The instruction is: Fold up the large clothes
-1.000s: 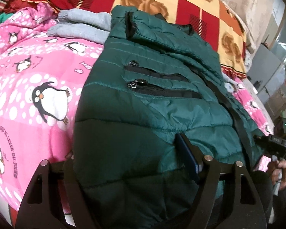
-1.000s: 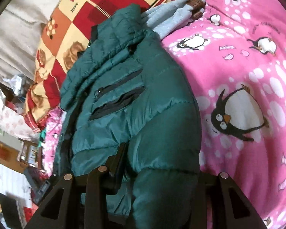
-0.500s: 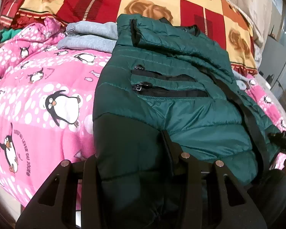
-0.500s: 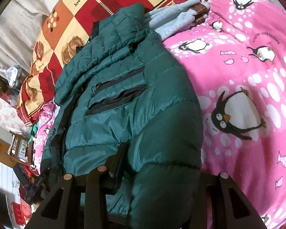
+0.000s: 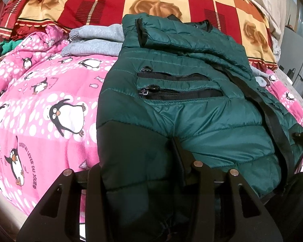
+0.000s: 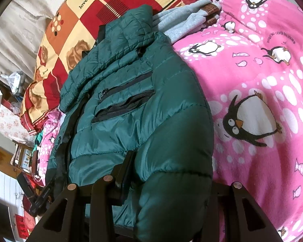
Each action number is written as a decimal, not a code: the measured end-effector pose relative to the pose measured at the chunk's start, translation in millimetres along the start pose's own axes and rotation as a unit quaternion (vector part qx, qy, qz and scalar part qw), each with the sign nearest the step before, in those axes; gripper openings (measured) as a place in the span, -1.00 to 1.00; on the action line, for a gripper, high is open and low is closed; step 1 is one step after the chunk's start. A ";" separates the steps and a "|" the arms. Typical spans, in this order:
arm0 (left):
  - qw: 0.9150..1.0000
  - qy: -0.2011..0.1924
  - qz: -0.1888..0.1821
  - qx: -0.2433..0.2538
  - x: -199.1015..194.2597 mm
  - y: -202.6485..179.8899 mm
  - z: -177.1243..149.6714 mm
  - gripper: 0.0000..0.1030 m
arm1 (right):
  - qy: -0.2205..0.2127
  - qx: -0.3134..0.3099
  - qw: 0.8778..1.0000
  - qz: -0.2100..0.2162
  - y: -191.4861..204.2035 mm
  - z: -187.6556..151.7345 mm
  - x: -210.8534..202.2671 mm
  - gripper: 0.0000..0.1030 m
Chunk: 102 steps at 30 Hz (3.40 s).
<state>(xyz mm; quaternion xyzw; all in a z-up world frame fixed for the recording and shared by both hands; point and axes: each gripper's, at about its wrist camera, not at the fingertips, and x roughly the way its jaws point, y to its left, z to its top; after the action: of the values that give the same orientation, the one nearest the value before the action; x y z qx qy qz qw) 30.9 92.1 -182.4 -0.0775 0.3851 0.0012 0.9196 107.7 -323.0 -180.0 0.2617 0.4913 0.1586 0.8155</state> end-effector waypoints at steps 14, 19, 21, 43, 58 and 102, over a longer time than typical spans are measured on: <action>1.000 0.003 0.005 0.003 1.1 0.1 0.1 -0.21 | 0.001 -0.020 1.000 -0.017 7.0 -1.7 -1.4 -0.29; 1.000 0.005 0.010 0.006 0.8 -0.2 -1.0 -0.21 | 0.000 -0.025 0.999 -0.024 9.1 -1.8 -1.1 -0.29; 1.000 0.005 0.012 0.007 0.3 -0.9 -1.3 -0.21 | 0.000 -0.026 0.999 -0.024 9.5 -1.9 -1.0 -0.29; 1.000 0.009 0.013 0.004 0.2 0.6 -0.6 -0.20 | -0.002 -0.049 0.999 -0.015 7.6 -3.8 -0.8 -0.29; 1.000 0.015 0.024 0.008 -3.8 -1.1 4.1 -0.21 | -0.077 -0.118 0.989 -0.053 32.8 -19.7 -27.1 -0.57; 0.999 -0.031 0.015 -0.011 -142.1 31.0 3.3 -0.65 | -0.127 -0.191 0.972 -0.040 91.1 -59.9 -135.7 -0.65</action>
<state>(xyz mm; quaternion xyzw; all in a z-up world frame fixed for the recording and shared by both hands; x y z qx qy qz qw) -68.7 131.3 -83.9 -0.0819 0.3579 0.0218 0.9299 -8.8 -302.7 -52.3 0.0987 0.3544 0.1820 0.9119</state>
